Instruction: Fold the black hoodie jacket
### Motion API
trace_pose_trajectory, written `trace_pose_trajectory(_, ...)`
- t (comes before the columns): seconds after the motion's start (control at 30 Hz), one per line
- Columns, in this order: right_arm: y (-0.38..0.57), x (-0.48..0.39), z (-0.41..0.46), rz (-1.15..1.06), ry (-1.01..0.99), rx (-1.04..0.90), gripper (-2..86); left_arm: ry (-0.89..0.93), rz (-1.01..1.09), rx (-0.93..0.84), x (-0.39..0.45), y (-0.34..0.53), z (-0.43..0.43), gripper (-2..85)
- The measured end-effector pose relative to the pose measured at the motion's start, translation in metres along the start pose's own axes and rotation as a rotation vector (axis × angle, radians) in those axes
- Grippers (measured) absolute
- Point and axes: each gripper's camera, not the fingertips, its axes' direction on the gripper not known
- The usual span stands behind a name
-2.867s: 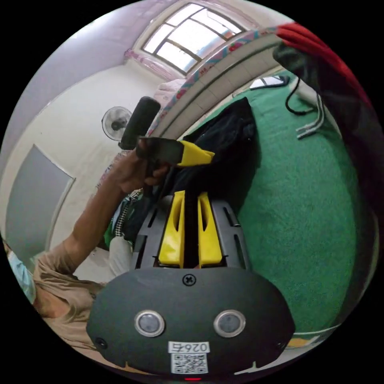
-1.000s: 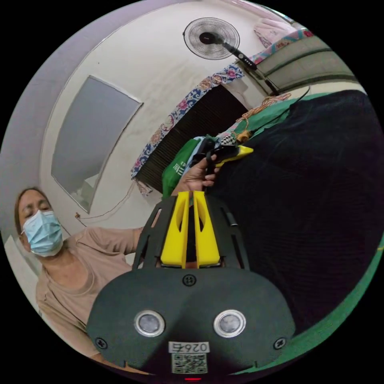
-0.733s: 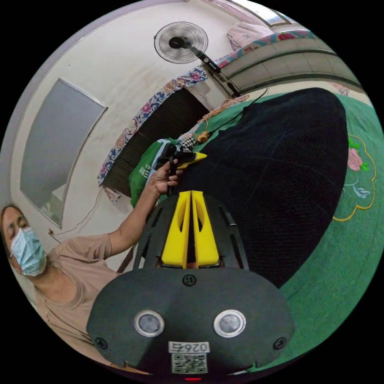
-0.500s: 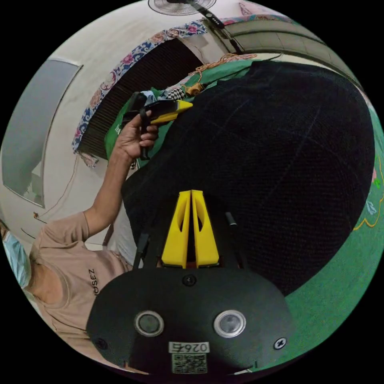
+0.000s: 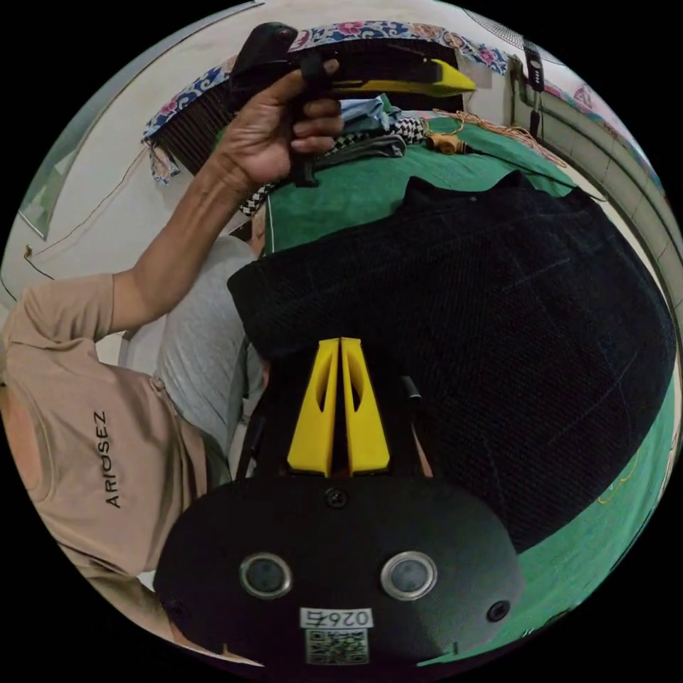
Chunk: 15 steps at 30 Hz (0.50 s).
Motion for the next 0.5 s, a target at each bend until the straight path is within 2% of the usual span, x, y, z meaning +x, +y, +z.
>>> trace_pose_trajectory(0.07,0.001,0.001,0.002,0.024,0.001,0.021,-0.9,0.087,0.071,-0.097,0.019,0.002,0.039,-1.0)
trace_pose_trajectory(0.1,0.001,0.002,0.002,0.029,-0.001,0.027,-0.9,0.101,0.108,-0.206,0.031,0.004,0.069,-1.0)
trace_pose_trajectory(0.17,0.003,0.007,0.002,0.058,-0.021,0.042,-0.9,0.031,0.099,-0.402,0.044,0.009,0.116,-1.0)
trace_pose_trajectory(0.23,0.005,0.012,0.001,0.069,-0.036,0.048,-0.9,-0.131,0.099,-0.607,0.054,0.020,0.163,-1.0)
trace_pose_trajectory(0.4,0.020,0.020,-0.016,-0.048,-0.145,0.006,-1.0,-0.135,0.019,-0.664,0.043,0.025,0.167,-1.0)
trace_pose_trajectory(0.5,0.050,0.039,-0.064,-0.038,-0.071,0.193,-1.1,-0.197,-0.002,-0.654,0.035,0.025,0.152,-1.0)
